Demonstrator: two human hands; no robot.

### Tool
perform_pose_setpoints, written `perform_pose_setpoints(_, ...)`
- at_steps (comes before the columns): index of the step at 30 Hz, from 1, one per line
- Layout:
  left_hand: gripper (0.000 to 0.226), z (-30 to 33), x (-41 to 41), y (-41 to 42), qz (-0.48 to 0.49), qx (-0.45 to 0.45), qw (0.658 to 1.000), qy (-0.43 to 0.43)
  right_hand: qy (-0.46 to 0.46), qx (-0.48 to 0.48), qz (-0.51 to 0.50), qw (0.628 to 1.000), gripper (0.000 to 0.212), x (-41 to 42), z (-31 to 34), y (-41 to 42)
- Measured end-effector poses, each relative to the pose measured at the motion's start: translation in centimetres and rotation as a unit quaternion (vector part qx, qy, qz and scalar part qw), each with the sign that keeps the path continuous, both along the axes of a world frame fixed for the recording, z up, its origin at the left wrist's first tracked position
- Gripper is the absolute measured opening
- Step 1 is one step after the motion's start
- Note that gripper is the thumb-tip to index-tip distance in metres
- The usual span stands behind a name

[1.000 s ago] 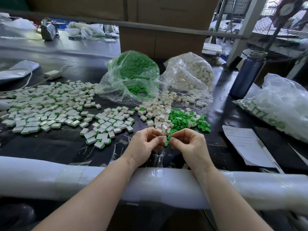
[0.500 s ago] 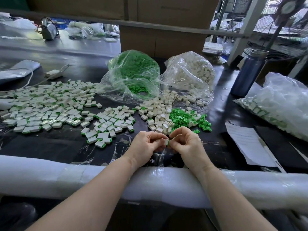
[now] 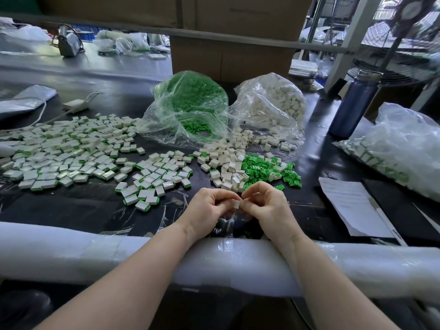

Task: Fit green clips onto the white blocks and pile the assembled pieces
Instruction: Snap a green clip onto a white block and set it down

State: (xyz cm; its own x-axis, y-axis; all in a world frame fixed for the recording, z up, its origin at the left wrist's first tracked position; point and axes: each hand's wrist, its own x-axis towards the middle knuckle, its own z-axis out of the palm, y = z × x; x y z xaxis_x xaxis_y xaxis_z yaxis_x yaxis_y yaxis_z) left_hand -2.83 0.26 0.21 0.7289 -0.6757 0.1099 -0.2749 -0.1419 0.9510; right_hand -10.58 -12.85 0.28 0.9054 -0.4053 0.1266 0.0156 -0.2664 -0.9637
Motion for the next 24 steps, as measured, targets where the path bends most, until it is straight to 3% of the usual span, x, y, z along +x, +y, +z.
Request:
perform_pose_setpoints(7,0.022,-0.04,-0.20,-0.05,-0.009,-0.002,0.999,-0.033,-0.013,0.073,-0.018,0.997,0.006,0.12,-0.08,-0.09)
perform_pose_setpoints(14,0.007,-0.34,0.32,-0.09,0.035,0.000,0.998,-0.046,-0.018,0.112,0.005,0.993,0.007,-0.21,0.02,-0.11)
perform_pose_setpoints(24,0.015,-0.26,0.25,0.15,-0.006,0.060,0.998,-0.030,0.032,0.050,-0.008,0.998,0.015,-0.09,-0.09,0.06)
